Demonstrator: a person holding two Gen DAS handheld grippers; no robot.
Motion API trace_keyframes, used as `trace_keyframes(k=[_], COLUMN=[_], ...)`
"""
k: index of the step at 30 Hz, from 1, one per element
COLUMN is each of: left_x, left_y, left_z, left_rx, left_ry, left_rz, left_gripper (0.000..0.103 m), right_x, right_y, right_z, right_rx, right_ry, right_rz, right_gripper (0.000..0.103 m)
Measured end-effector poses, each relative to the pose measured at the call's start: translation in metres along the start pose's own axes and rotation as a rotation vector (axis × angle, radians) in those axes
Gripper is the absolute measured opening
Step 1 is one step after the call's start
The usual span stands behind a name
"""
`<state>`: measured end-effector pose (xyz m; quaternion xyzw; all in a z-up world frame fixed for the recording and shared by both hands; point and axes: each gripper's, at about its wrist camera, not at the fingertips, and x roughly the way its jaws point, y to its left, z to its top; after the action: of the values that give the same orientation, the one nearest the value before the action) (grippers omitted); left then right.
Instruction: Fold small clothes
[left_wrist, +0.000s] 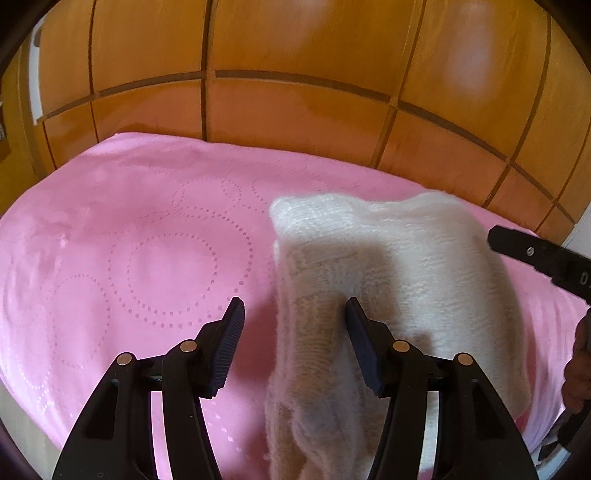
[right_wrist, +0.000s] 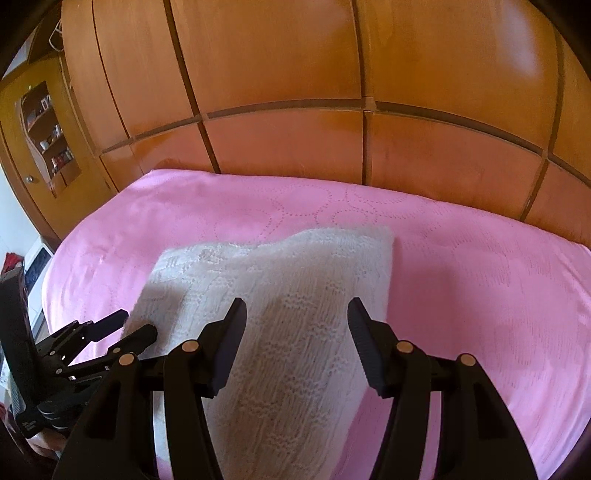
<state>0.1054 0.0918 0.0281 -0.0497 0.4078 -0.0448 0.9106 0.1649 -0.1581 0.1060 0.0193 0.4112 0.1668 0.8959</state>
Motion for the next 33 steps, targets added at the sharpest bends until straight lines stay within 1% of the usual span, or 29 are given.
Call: trace_keyframes(k=[5, 8, 9, 10, 14, 15, 17, 18, 19, 21, 22, 25, 28, 30, 31, 33], left_x=[0.009, 0.013, 0.014, 0.016, 0.016, 0.017, 0.016, 0.015, 0.015, 0.014, 0.013, 0.013, 0.013, 0.012, 0.013, 0.013], left_y=[0.001, 0.001, 0.001, 0.002, 0.003, 0.003, 0.004, 0.003, 0.004, 0.005, 0.005, 0.006, 0.007, 0.008, 0.009, 0.012], left_z=[0.000, 0.000, 0.000, 0.000, 0.001, 0.001, 0.001, 0.001, 0.000, -0.001, -0.002, -0.003, -0.003, -0.004, -0.005, -0.006], left_rx=[0.011, 0.019, 0.017, 0.012, 0.010, 0.012, 0.012, 0.011, 0.009, 0.005, 0.005, 0.000, -0.004, -0.006, -0.008, -0.015], left_ry=[0.015, 0.018, 0.019, 0.021, 0.021, 0.021, 0.017, 0.017, 0.017, 0.015, 0.012, 0.015, 0.017, 0.015, 0.013, 0.013], left_rz=[0.011, 0.021, 0.022, 0.020, 0.019, 0.020, 0.018, 0.019, 0.019, 0.022, 0.028, 0.019, 0.013, 0.012, 0.011, -0.007], left_gripper=[0.056, 0.056, 0.056, 0.058, 0.058, 0.058, 0.058, 0.058, 0.058, 0.061, 0.064, 0.065, 0.065, 0.068, 0.069, 0.070], right_x=[0.021, 0.045, 0.049, 0.051, 0.047, 0.046, 0.043, 0.042, 0.041, 0.039, 0.038, 0.035, 0.034, 0.033, 0.032, 0.033], right_y=[0.001, -0.008, -0.010, -0.013, -0.019, -0.020, -0.024, -0.027, -0.031, -0.040, -0.041, -0.050, -0.059, -0.065, -0.068, -0.075], right_z=[0.004, -0.001, -0.003, -0.005, -0.009, -0.010, -0.012, -0.013, -0.014, -0.019, -0.021, -0.026, -0.032, -0.036, -0.038, -0.043], right_rx=[-0.023, 0.011, 0.023, 0.039, 0.074, 0.079, 0.104, 0.119, 0.142, 0.185, 0.193, 0.234, 0.272, 0.287, 0.290, 0.305], right_ry=[0.054, 0.107, 0.110, 0.109, 0.087, 0.085, 0.076, 0.075, 0.073, 0.069, 0.069, 0.069, 0.084, 0.091, 0.095, 0.109], right_rz=[-0.019, -0.040, -0.042, -0.039, -0.017, -0.014, -0.014, -0.017, -0.012, 0.018, 0.023, 0.066, 0.131, 0.172, 0.192, 0.246], right_gripper=[0.057, 0.059, 0.060, 0.060, 0.062, 0.064, 0.072, 0.083, 0.088, 0.088, 0.090, 0.094, 0.098, 0.100, 0.100, 0.100])
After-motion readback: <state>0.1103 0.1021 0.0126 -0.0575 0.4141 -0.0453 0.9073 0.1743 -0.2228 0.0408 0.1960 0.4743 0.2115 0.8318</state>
